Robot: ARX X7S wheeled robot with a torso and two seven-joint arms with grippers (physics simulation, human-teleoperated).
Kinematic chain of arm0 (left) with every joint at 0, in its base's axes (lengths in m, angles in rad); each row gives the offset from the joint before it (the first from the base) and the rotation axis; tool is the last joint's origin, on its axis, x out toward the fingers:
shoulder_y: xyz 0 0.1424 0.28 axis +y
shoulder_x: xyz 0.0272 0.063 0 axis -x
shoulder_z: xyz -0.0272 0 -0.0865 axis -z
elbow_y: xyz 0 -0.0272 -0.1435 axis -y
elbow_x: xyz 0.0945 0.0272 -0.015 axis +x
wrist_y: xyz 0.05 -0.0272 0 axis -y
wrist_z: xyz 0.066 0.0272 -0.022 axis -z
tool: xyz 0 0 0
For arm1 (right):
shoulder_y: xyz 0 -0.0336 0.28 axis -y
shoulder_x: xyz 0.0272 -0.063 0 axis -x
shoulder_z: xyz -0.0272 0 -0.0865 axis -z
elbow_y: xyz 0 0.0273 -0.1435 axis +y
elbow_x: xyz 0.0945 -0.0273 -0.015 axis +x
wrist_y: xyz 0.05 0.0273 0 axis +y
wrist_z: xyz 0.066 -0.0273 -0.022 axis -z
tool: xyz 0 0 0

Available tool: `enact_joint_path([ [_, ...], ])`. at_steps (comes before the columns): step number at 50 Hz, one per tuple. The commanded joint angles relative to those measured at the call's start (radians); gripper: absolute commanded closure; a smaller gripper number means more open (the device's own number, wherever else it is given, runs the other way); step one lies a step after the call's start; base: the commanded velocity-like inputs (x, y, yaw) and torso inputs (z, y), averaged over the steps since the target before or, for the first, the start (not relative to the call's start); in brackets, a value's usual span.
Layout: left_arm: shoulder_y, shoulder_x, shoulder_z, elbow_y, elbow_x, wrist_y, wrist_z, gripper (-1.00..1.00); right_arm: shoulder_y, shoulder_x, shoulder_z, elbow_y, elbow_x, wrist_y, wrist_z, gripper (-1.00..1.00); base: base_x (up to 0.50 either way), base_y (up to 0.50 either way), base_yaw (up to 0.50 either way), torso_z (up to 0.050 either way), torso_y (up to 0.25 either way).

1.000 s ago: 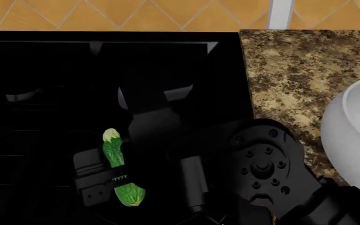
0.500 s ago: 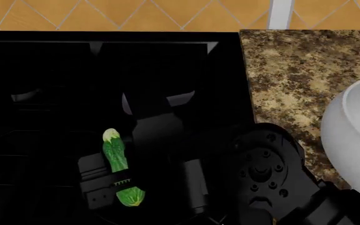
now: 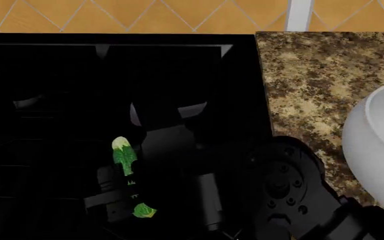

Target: Pick the zucchini from the pan and place it in the bowl.

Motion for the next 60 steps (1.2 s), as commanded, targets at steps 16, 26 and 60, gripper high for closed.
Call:
enact_joint_path([
  [16,0.015,-0.002,-0.003,-0.013,-0.008,0.017,-0.002,-1.0,0.005,0.008,-0.021,-0.02,-0.042,0.002,0.018,1.0,0.0,0.0,0.0,0.0,0.0],
  [26,0.011,-0.001,0.007,-0.014,-0.009,0.018,-0.004,-1.0,0.052,0.032,0.011,-0.077,0.001,-0.003,0.077,1.0,0.0,0.0,0.0,0.0,0.0],
  [60,0.016,0.0,0.014,0.031,-0.035,-0.005,-0.02,-1.0,0.278,0.283,0.204,-0.376,0.25,-0.085,0.422,1.0,0.0,0.0,0.0,0.0,0.0],
])
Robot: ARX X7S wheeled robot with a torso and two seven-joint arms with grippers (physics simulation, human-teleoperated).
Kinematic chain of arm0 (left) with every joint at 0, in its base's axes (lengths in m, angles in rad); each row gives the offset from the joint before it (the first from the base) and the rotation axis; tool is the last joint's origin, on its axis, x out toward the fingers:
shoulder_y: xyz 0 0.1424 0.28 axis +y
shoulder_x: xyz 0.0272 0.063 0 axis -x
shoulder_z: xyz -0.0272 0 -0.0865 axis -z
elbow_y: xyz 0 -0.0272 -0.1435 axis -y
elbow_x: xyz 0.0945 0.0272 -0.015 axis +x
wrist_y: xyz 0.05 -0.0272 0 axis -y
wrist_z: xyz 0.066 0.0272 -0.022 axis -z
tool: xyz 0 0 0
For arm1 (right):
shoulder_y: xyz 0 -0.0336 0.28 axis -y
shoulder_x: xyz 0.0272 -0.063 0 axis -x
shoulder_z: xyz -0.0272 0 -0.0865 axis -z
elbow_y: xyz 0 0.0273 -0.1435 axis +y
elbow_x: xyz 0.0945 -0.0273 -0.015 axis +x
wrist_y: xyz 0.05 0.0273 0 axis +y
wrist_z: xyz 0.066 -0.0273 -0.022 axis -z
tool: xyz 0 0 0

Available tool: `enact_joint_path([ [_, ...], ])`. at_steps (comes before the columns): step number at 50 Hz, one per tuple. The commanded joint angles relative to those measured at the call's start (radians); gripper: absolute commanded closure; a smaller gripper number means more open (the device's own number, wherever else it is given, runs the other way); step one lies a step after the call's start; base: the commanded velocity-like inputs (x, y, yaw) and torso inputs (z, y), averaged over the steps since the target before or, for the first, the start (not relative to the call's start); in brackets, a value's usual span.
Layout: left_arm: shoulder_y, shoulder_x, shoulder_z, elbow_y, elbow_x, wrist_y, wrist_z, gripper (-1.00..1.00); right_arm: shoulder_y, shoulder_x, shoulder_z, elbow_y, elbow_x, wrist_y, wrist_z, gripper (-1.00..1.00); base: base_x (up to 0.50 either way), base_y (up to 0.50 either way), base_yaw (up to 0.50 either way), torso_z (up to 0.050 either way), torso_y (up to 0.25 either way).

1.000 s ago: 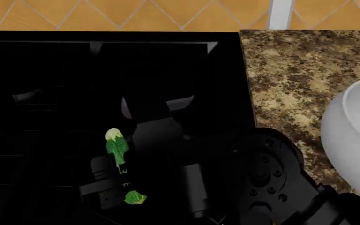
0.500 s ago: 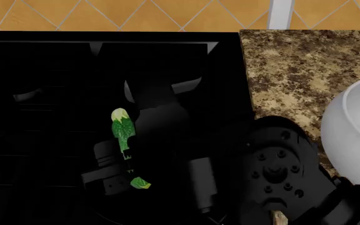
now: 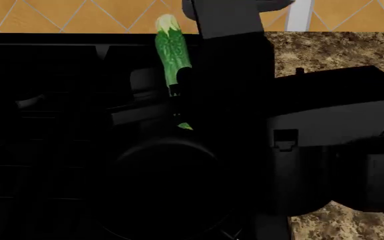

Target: Pick the zucchini from the pan and place it in the bowl.

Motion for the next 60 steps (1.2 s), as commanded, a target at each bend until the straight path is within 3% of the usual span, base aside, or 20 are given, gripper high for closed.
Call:
enact_joint_path([
  [1,0.004,0.002,0.005,-0.001,-0.004,0.008,0.001,-1.0,0.074,0.08,0.047,-0.052,0.053,-0.006,0.087,1.0,0.0,0.0,0.0,0.0,0.0],
  [35,0.011,-0.002,0.02,-0.039,-0.007,0.05,0.017,-1.0,0.129,0.351,0.105,-0.073,0.049,-0.008,0.214,1.0,0.0,0.0,0.0,0.0,0.0],
  [60,0.013,-0.003,0.037,-0.045,-0.011,0.074,0.025,-1.0,0.146,0.426,0.1,-0.09,0.051,0.0,0.25,1.0,0.0,0.0,0.0,0.0,0.0],
])
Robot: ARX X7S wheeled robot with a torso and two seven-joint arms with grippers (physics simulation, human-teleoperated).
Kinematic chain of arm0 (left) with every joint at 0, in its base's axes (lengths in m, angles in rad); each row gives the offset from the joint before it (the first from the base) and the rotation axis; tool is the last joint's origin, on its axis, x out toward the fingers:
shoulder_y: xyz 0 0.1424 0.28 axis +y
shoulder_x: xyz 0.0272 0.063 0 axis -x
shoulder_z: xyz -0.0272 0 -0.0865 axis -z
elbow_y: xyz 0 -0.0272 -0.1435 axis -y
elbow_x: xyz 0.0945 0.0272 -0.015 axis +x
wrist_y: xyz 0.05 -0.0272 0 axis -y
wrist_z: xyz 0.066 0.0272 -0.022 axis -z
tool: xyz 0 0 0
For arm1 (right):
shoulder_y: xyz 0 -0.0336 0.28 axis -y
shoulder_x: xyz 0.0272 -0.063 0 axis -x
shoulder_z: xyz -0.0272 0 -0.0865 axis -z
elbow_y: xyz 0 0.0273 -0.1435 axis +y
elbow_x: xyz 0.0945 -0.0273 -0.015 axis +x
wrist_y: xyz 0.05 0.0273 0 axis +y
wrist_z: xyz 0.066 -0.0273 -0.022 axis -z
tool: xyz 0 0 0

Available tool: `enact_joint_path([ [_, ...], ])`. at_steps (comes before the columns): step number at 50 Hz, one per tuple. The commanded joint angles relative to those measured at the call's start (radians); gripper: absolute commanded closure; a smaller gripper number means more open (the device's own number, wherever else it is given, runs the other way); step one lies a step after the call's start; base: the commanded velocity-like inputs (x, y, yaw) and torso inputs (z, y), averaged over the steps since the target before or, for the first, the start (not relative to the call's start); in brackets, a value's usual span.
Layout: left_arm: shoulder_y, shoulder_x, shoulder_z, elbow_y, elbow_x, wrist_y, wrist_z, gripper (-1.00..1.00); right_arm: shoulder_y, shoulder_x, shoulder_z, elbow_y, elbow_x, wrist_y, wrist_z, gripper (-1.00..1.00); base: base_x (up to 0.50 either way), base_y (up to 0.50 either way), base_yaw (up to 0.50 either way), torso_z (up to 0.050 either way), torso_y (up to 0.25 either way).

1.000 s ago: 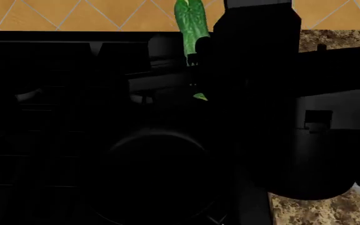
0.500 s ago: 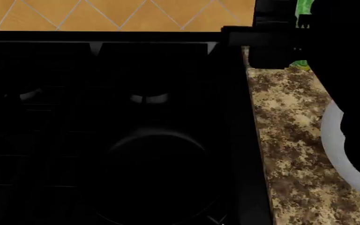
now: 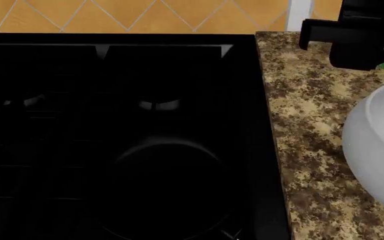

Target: Pick the zucchini from the pan and place it in the bowl.

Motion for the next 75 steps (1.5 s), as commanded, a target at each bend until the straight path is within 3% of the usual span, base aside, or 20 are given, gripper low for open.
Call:
enact_joint_path([
  [1,-0.002,0.0,0.009,-0.004,-0.001,0.009,0.003,-1.0,0.001,0.044,0.006,-0.012,-0.015,0.011,0.006,1.0,0.0,0.0,0.0,0.0,0.0],
  [41,0.01,-0.008,0.013,-0.025,-0.01,0.036,0.006,-1.0,-0.159,0.193,0.034,-0.112,-0.099,-0.096,-0.016,1.0,0.0,0.0,0.0,0.0,0.0],
  [75,0.023,-0.008,0.03,-0.05,-0.007,0.063,0.004,-1.0,-0.193,0.179,-0.005,-0.049,-0.256,-0.094,-0.063,1.0,0.0,0.0,0.0,0.0,0.0],
])
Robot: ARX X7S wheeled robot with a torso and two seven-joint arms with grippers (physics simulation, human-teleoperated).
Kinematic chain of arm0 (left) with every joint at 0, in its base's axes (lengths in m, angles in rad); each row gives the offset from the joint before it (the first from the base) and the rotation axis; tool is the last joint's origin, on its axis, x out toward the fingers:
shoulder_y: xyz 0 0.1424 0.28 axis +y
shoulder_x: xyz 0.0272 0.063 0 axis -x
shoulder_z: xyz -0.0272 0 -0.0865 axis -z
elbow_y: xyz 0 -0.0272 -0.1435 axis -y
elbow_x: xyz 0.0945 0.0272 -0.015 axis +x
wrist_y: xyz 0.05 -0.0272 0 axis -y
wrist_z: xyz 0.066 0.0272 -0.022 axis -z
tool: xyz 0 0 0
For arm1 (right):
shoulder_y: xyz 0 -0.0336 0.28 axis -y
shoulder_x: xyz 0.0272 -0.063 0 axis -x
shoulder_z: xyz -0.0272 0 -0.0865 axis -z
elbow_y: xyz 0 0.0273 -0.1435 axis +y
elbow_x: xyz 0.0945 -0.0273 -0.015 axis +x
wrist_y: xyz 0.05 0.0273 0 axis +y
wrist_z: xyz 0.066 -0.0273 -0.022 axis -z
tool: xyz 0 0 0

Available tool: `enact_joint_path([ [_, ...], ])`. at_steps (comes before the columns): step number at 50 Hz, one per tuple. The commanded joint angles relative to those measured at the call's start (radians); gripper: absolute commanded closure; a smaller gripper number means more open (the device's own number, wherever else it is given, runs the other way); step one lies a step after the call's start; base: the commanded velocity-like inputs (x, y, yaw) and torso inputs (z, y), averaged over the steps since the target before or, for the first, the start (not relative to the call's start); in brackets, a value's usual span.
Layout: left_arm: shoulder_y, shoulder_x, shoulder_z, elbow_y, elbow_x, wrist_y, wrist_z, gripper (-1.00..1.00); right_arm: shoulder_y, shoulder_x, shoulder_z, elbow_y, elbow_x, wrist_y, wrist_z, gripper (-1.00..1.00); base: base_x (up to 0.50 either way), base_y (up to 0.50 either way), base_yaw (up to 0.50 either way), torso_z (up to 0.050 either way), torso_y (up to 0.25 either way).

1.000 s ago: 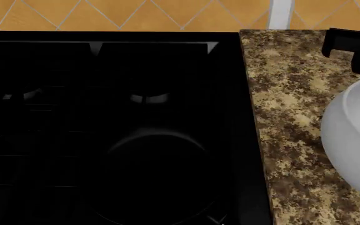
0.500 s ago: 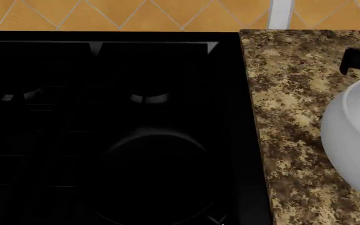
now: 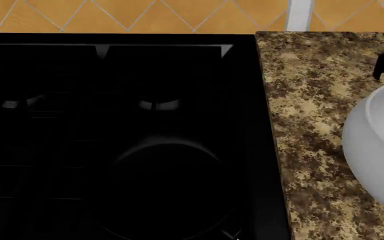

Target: Pick the zucchini from the pan and place it in the bowl.

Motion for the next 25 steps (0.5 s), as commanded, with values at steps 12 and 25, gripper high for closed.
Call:
enact_joint_path([
  [12,0.01,0.0,0.006,-0.016,-0.001,0.02,0.001,-1.0,-0.013,0.005,-0.014,0.031,-0.081,0.014,-0.024,1.0,0.0,0.0,0.0,0.0,0.0],
  [25,0.01,-0.001,0.012,-0.027,0.0,0.029,0.001,-1.0,-0.019,-0.015,-0.029,0.072,-0.144,0.01,-0.052,1.0,0.0,0.0,0.0,0.0,0.0],
])
